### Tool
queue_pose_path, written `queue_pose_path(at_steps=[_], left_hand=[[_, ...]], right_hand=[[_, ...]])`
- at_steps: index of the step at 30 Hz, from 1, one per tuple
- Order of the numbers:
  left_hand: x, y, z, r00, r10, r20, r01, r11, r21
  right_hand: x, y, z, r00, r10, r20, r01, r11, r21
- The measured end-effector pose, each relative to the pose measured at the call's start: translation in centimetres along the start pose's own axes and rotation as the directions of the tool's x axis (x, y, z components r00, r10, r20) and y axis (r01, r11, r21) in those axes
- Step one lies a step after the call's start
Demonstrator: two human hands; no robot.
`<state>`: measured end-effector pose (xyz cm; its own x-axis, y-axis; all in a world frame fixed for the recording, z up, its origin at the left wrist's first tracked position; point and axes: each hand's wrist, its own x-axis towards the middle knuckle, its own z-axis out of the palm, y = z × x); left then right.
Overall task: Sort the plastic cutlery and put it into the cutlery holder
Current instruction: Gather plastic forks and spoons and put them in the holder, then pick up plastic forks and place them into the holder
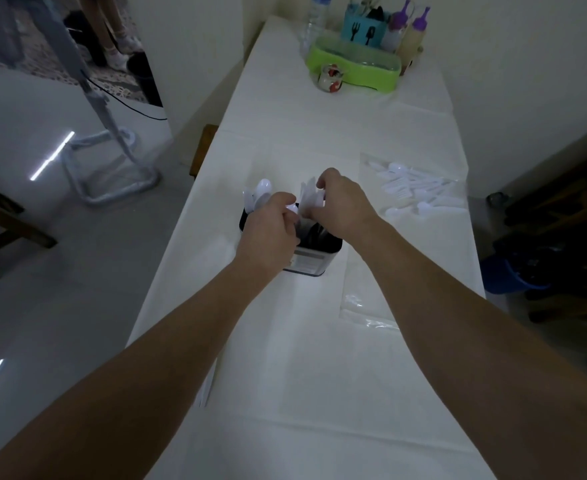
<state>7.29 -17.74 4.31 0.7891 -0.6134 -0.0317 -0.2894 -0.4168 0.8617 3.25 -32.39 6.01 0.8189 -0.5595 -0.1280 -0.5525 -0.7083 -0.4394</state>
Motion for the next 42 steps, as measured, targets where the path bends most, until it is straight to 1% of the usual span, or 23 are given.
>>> queue_pose_path(at_steps=[4,9,12,14,16,18,20,23,26,28,32,35,37,42], left_hand=[[-0.4,0.0,-0.7,0.999,-0.021,0.051,0.024,0.997,-0.075],[-0.5,-0.1,-1.1,1.000,-0.022,-0.003,0.022,0.999,-0.041],[-1.0,-0.8,-1.9,1.000,-0.010,-0.006,0.010,0.999,-0.042],[-1.3,-1.5,-2.9,0.999,0.007,-0.049,-0.006,1.000,0.012],[-1.7,-2.3,-4.4,0.996,0.025,-0.091,-0.014,0.993,0.115],[-2.3,-3.5,-6.0,0.994,0.016,-0.106,0.004,0.982,0.188],[-2.9,-4.6,-7.0,0.995,-0.009,-0.103,0.032,0.974,0.224],[-5.0,-6.0,-8.9,0.998,-0.039,-0.045,0.053,0.922,0.385],[-7.4,-7.7,-10.4,0.997,-0.073,-0.002,0.063,0.848,0.526],[-9.0,-9.2,-10.8,0.993,-0.118,0.003,0.093,0.802,0.589],[-12.5,-12.5,-10.6,0.983,-0.185,-0.003,0.138,0.720,0.680],[-14.8,-14.4,-9.9,0.966,-0.258,-0.015,0.195,0.686,0.701],[-15.9,-15.4,-9.3,0.942,-0.334,-0.026,0.266,0.697,0.666],[-17.2,-16.7,-7.7,0.895,-0.442,-0.054,0.386,0.709,0.590]], right_hand=[[-0.4,0.2,-0.5,1.000,-0.028,-0.007,0.028,0.998,-0.063],[-0.8,0.2,-1.2,0.999,0.029,-0.044,-0.032,0.998,-0.061],[-1.6,0.2,-1.8,0.996,0.023,-0.091,-0.031,0.996,-0.084],[-2.3,0.1,-2.0,0.987,0.002,-0.163,-0.018,0.995,-0.098],[-3.4,-0.4,-1.9,0.972,-0.031,-0.235,0.011,0.996,-0.087],[-4.9,-1.4,-1.3,0.964,-0.061,-0.259,0.043,0.996,-0.074],[-6.6,-2.2,-0.6,0.962,-0.101,-0.255,0.081,0.993,-0.087],[-9.3,-3.9,1.4,0.958,-0.170,-0.232,0.157,0.985,-0.076],[-11.8,-5.0,4.3,0.963,-0.191,-0.192,0.190,0.981,-0.027],[-13.4,-5.3,6.8,0.978,-0.164,-0.128,0.165,0.986,0.001],[-16.4,-5.6,11.8,0.994,-0.081,0.069,0.082,0.997,-0.009],[-18.3,-6.1,14.9,0.984,-0.011,0.177,0.013,1.000,-0.010],[-19.2,-6.6,16.5,0.974,0.047,0.222,-0.049,0.999,0.001],[-20.9,-7.2,19.7,0.952,0.168,0.256,-0.173,0.985,0.000]])
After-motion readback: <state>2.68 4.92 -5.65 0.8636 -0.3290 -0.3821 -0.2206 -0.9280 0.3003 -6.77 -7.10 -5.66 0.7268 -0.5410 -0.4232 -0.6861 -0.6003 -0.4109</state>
